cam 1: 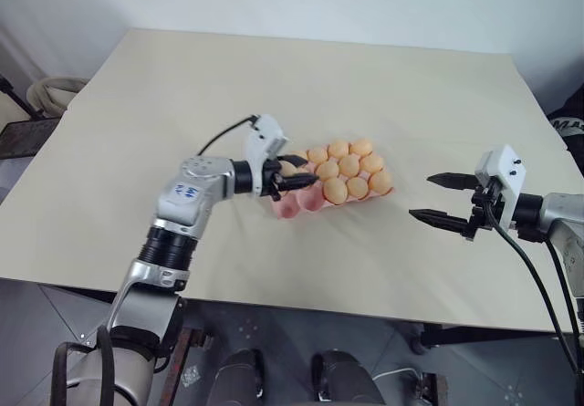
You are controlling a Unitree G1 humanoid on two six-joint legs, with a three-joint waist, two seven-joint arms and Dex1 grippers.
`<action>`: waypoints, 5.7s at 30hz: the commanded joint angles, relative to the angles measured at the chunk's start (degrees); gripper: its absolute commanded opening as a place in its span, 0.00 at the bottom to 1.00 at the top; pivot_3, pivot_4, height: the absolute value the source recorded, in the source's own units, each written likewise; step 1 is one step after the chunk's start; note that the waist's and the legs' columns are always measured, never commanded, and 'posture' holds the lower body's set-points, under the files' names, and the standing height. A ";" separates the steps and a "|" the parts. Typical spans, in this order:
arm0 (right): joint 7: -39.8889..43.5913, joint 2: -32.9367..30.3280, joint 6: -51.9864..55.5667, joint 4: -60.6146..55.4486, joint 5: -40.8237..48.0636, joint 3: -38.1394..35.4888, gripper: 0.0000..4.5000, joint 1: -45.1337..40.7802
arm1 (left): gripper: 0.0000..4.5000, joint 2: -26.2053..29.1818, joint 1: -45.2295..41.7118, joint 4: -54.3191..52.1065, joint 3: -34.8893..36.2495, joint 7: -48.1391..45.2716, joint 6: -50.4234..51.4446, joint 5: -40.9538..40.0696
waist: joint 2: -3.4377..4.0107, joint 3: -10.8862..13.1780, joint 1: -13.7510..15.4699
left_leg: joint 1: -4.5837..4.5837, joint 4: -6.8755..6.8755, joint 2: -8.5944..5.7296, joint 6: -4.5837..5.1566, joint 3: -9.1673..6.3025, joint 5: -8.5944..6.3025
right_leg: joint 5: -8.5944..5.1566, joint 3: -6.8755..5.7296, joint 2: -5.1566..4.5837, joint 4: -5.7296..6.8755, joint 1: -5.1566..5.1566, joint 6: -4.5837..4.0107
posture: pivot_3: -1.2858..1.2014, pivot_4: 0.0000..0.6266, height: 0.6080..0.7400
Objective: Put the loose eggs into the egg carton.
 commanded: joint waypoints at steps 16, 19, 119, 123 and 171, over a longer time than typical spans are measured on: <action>-4.08 -0.25 2.55 -9.25 7.72 -7.83 1.00 6.84 | 0.47 -3.85 -6.75 16.17 -2.92 -5.12 -14.19 7.00 | 0.01 0.00 0.12 | 0.00 0.00 0.00 0.01 -0.03 0.03 | 0.00 0.00 -0.01 0.00 0.02 0.00 | 0.52 0.24 1.00; -4.79 -0.47 2.53 -9.50 7.75 -8.01 1.00 7.31 | 0.47 -4.86 -7.43 17.89 -2.77 -5.03 -15.51 7.42 | 0.00 0.00 0.12 | 0.01 0.01 0.00 0.04 -0.04 0.06 | 0.00 -0.01 -0.01 0.07 0.02 0.00 | 0.52 0.24 1.00; 2.72 -4.38 3.32 -2.15 5.30 -4.68 1.00 -2.14 | 0.49 11.72 2.47 -6.48 0.35 -8.73 4.85 -0.21 | 0.02 0.00 -0.06 | 0.01 -0.08 -0.04 0.04 -0.04 0.12 | 0.00 -0.05 -0.07 0.09 -0.01 0.00 | 0.52 0.24 1.00; 0.98 -3.79 4.10 -4.70 5.94 -6.90 1.00 1.42 | 0.49 11.14 0.88 -2.06 -0.13 -8.91 2.46 1.20 | 0.02 0.00 0.01 | 0.01 -0.05 -0.04 0.05 -0.07 0.11 | 0.00 -0.06 -0.08 0.11 -0.01 -0.01 | 0.52 0.24 1.00; 12.00 -7.07 -7.00 19.03 -1.51 -0.10 1.00 -11.96 | 1.00 36.70 6.44 9.27 19.52 -18.60 -1.34 -2.82 | 0.10 0.06 -0.51 | 0.02 -0.11 -0.05 0.12 0.01 0.06 | -0.01 -0.07 -0.18 0.19 -0.16 -0.03 | 0.52 0.24 1.00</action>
